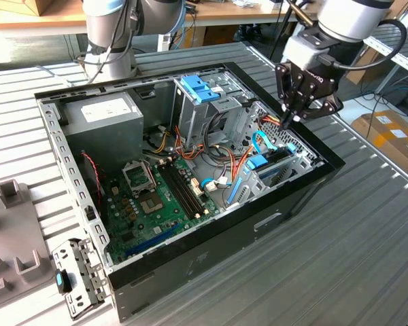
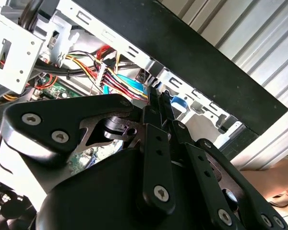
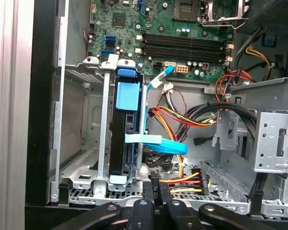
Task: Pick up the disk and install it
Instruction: 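Insert the second disk wire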
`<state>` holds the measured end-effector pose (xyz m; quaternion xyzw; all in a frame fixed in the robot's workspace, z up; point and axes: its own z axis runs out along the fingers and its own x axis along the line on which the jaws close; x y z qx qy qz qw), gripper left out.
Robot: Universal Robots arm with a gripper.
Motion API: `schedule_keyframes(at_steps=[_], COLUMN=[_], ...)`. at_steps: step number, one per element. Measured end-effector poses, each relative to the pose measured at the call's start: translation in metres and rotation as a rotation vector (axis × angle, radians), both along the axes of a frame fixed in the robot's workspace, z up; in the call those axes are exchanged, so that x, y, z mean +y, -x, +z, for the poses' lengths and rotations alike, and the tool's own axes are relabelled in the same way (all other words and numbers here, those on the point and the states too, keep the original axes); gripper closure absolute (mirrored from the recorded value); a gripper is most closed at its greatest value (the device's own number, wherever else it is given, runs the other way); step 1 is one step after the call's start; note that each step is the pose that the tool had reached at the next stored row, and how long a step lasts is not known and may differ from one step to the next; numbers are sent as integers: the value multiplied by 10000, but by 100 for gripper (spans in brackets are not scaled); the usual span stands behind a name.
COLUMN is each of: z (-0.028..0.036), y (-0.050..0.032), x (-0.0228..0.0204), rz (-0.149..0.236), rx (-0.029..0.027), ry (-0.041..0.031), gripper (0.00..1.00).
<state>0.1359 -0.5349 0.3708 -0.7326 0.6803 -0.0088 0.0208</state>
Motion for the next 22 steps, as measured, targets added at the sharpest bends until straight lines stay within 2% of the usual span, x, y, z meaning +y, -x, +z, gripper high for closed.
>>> schedule_keyframes(at_steps=[4, 13, 16, 22], z=[-1, -1, -3, -37], y=[5, 10, 34, 46], x=[-39, -40, -42, -94], rz=[-33, -35, -34, -35], rx=[0, 0, 0, 0], ry=[-1, -2, -1, -26], gripper=[83, 83, 83, 83])
